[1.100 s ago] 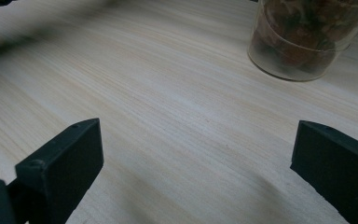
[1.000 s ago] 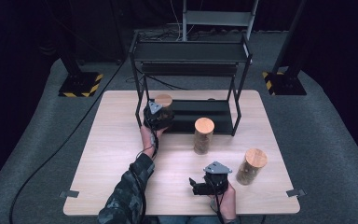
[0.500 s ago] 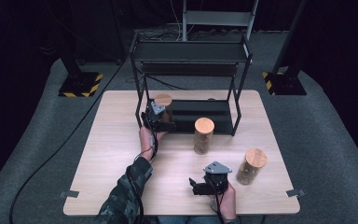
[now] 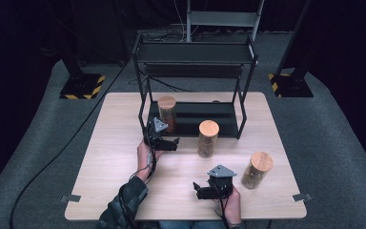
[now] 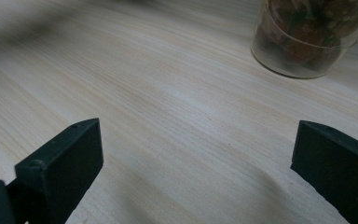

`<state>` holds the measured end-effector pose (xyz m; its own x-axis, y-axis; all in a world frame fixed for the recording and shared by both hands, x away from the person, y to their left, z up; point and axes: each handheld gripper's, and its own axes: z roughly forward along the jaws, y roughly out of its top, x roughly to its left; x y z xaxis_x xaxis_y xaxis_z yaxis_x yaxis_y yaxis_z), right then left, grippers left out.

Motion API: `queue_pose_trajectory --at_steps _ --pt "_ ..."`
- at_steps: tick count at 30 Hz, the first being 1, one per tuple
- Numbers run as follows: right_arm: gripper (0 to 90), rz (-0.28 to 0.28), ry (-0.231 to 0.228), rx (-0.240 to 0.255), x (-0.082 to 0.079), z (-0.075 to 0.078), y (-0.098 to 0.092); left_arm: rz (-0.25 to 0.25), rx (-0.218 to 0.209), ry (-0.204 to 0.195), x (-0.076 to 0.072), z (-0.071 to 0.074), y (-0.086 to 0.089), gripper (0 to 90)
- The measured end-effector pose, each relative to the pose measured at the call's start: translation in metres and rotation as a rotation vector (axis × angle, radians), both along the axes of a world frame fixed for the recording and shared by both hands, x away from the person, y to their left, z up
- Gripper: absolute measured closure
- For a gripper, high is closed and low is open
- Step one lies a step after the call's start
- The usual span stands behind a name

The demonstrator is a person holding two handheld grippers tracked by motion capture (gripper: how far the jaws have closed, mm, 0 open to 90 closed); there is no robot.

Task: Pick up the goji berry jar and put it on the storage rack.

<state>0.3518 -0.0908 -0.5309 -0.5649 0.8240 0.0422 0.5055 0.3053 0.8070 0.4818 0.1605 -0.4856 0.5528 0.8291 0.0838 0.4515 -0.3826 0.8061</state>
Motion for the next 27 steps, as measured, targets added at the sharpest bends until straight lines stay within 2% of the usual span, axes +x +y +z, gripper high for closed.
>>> queue_pose_trajectory --at_steps 4,7,9,11,13,17,18,19,22,24,26,27 --pt "0.4 -0.007 -0.006 0.013 0.0 0.0 -0.001 -0.03 0.065 0.051 -0.023 -0.007 0.008 0.0" --pt "0.1 -0.001 -0.008 0.004 0.0 0.0 0.0 -0.044 0.08 0.096 -0.04 -0.014 0.019 0.0" --pt "0.1 0.001 -0.003 0.0 0.0 0.0 0.0 -0.032 0.076 0.095 -0.051 -0.02 0.028 0.0" --pt "0.1 -0.001 -0.003 0.002 0.0 0.0 0.0 -0.021 0.075 0.119 -0.058 -0.025 0.037 0.0" --pt "0.1 -0.001 0.003 -0.003 0.001 0.0 0.0 -0.011 0.097 0.129 -0.065 -0.029 0.044 0.0" --pt "0.0 0.003 0.017 -0.019 0.002 0.0 0.002 -0.016 0.15 0.177 -0.08 -0.034 0.053 0.0" --pt "0.0 0.003 0.019 -0.025 0.002 -0.001 0.003 -0.023 0.15 0.181 -0.084 -0.036 0.056 0.0" --pt "0.0 0.004 0.021 -0.029 0.002 -0.001 0.003 -0.021 0.129 0.189 -0.088 -0.038 0.059 0.0" --pt "0.0 0.004 0.032 -0.033 0.004 -0.001 0.003 -0.011 0.095 0.177 -0.098 -0.041 0.068 0.0" --pt "0.1 0.008 0.044 -0.039 0.005 -0.001 0.004 0.005 0.027 0.171 -0.101 -0.047 0.075 0.0" --pt "0.1 0.005 0.052 -0.048 0.005 -0.002 0.005 0.046 0.019 0.166 -0.105 -0.047 0.079 0.0" --pt "0.0 0.003 0.052 -0.055 0.006 -0.002 0.006 0.05 0.019 0.166 -0.106 -0.047 0.079 0.0"
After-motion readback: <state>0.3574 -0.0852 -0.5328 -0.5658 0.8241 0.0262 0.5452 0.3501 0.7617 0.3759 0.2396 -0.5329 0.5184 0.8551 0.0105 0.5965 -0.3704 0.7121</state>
